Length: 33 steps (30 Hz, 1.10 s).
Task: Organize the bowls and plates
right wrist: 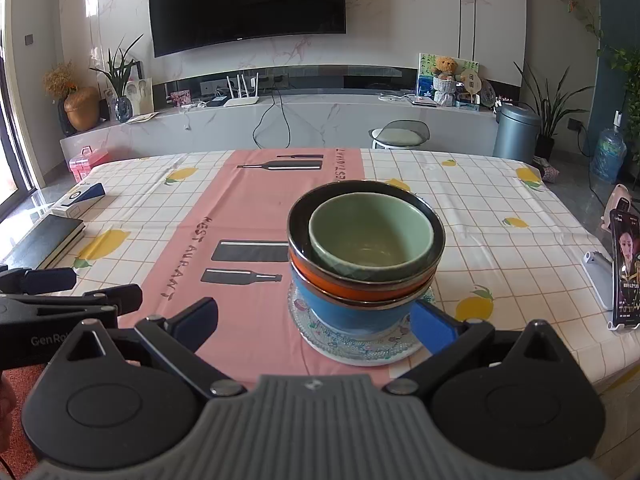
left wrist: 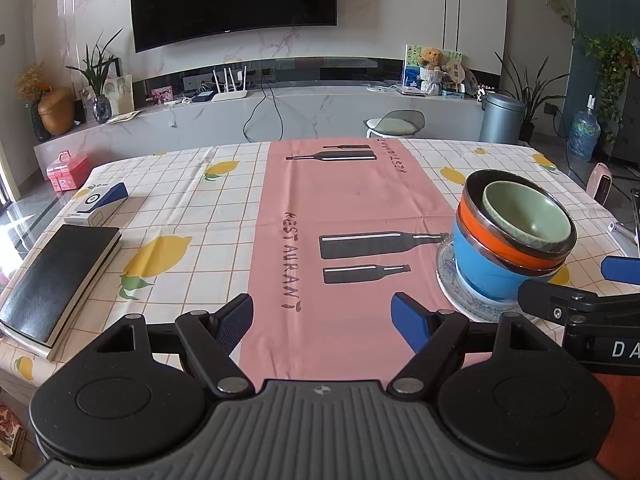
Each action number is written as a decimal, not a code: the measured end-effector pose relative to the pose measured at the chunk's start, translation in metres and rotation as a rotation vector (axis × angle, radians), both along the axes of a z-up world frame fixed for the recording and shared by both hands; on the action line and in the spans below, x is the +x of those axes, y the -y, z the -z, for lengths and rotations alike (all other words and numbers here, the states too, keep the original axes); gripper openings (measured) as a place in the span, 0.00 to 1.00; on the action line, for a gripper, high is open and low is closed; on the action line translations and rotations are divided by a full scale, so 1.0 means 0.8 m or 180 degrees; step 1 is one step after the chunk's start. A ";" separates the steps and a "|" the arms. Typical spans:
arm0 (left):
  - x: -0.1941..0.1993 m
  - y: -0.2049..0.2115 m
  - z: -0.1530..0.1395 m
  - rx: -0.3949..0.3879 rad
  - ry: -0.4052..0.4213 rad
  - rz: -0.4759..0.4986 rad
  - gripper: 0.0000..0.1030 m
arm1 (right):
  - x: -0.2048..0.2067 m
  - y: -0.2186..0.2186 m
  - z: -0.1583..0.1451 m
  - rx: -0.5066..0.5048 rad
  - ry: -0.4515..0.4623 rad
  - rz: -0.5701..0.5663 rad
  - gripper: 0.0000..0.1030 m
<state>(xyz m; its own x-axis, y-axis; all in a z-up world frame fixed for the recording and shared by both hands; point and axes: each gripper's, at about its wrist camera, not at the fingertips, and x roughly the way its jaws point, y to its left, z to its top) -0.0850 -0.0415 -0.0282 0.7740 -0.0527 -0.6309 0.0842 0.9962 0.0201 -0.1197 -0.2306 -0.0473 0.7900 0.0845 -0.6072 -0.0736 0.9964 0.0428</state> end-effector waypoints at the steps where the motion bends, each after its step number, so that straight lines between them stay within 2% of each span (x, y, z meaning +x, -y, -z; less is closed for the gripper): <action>1: 0.000 0.000 -0.001 0.0005 0.0003 0.0002 0.89 | 0.000 0.000 0.000 0.0002 -0.0001 0.0005 0.97; 33: -0.004 -0.003 -0.012 0.0002 0.0059 -0.0038 0.89 | -0.007 -0.001 -0.006 -0.0064 0.0016 0.0027 0.97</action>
<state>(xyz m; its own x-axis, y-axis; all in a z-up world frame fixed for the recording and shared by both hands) -0.0884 -0.0388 -0.0187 0.7862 -0.0429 -0.6164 0.0718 0.9972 0.0221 -0.1250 -0.2301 -0.0423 0.7936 0.0655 -0.6049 -0.0652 0.9976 0.0225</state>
